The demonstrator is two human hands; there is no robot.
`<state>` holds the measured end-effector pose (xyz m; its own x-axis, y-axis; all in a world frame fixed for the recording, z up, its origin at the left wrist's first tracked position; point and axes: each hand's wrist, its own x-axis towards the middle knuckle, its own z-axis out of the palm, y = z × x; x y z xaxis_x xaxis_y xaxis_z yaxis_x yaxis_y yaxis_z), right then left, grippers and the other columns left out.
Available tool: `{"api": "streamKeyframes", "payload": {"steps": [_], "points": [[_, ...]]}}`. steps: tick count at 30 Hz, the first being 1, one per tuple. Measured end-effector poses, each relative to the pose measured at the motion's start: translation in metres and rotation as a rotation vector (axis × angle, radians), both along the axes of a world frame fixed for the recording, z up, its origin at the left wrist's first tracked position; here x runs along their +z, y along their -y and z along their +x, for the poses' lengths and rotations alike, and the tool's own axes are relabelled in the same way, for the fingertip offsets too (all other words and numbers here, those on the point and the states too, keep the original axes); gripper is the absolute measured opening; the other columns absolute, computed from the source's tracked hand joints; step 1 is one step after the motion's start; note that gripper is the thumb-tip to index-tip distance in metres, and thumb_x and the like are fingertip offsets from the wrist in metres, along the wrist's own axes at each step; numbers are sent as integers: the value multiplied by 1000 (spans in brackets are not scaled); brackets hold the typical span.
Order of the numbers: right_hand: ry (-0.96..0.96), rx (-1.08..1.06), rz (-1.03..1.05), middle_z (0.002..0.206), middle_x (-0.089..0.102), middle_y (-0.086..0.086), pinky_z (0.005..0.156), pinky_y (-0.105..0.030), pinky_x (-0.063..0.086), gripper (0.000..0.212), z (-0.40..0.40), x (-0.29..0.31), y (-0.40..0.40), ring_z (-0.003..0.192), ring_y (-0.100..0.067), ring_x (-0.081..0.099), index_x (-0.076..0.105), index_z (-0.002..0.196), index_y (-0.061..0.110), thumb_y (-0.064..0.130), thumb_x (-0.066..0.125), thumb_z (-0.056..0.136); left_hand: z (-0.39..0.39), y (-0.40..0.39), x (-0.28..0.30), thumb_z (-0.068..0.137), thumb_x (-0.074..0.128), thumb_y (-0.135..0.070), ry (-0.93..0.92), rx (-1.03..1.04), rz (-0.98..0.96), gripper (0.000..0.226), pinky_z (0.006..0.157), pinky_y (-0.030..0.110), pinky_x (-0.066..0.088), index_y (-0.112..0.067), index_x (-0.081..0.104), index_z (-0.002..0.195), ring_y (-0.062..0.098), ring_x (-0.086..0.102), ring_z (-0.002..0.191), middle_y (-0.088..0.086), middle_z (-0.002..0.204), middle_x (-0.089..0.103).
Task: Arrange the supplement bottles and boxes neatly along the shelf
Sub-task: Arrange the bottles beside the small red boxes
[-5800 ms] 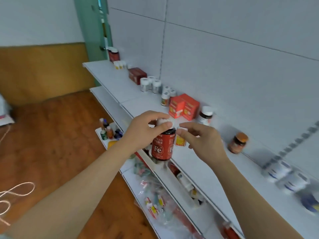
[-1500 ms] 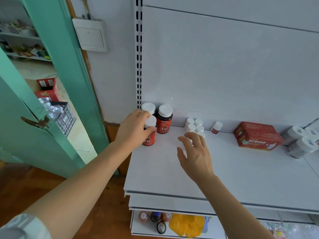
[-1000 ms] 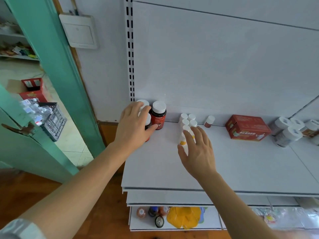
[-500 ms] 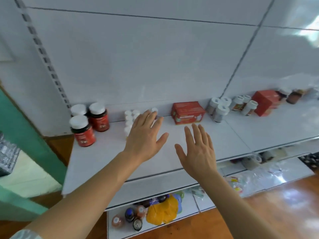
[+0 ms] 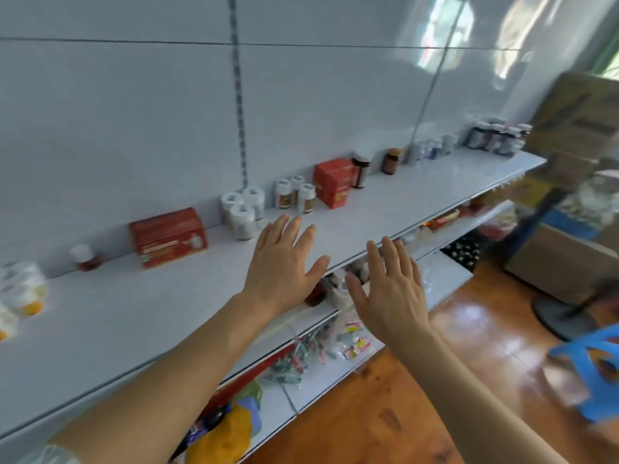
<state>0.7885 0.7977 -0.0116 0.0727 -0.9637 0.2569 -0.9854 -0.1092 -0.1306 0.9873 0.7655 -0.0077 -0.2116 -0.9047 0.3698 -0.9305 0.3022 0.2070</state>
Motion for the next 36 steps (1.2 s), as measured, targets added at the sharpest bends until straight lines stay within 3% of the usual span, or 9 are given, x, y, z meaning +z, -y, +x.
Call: {"api": "streamKeyframes", "payload": {"steps": [5,13,22,29,36], "points": [[-2,-130,5,164,13,-10,123,-46,9,74,-91,-5,41,152,-28,5,15,156,18,63,22,98,-100,67,-2,93,29,-58,19,-136,-17,69,116,51,26,-15,46,144,36,30,142,17,150,42],[-50,-336,13,163,17,-10,123,-47,12,73,-243,3,127,152,-28,7,19,156,16,61,24,98,-270,191,1,91,17,-63,-1,-347,14,76,121,47,18,-19,36,150,31,20,147,12,158,30],[-14,-503,-17,164,16,-8,124,-43,9,72,-402,10,208,152,-26,6,17,156,17,59,27,99,-446,306,13,92,24,-60,-2,-497,-25,69,116,43,27,-18,47,142,29,34,139,11,148,44],[28,-495,-28,164,15,-7,124,-42,9,71,-543,-3,291,152,-25,5,16,156,18,58,29,99,-586,395,2,94,35,-58,13,-485,-25,61,113,43,32,-19,46,139,28,38,135,9,144,46],[23,-395,-25,161,23,-7,123,-40,10,67,-660,7,382,151,-27,11,23,154,17,54,35,99,-684,475,3,93,32,-57,-17,-393,52,63,114,42,31,-19,44,142,25,37,137,8,146,45]]}}
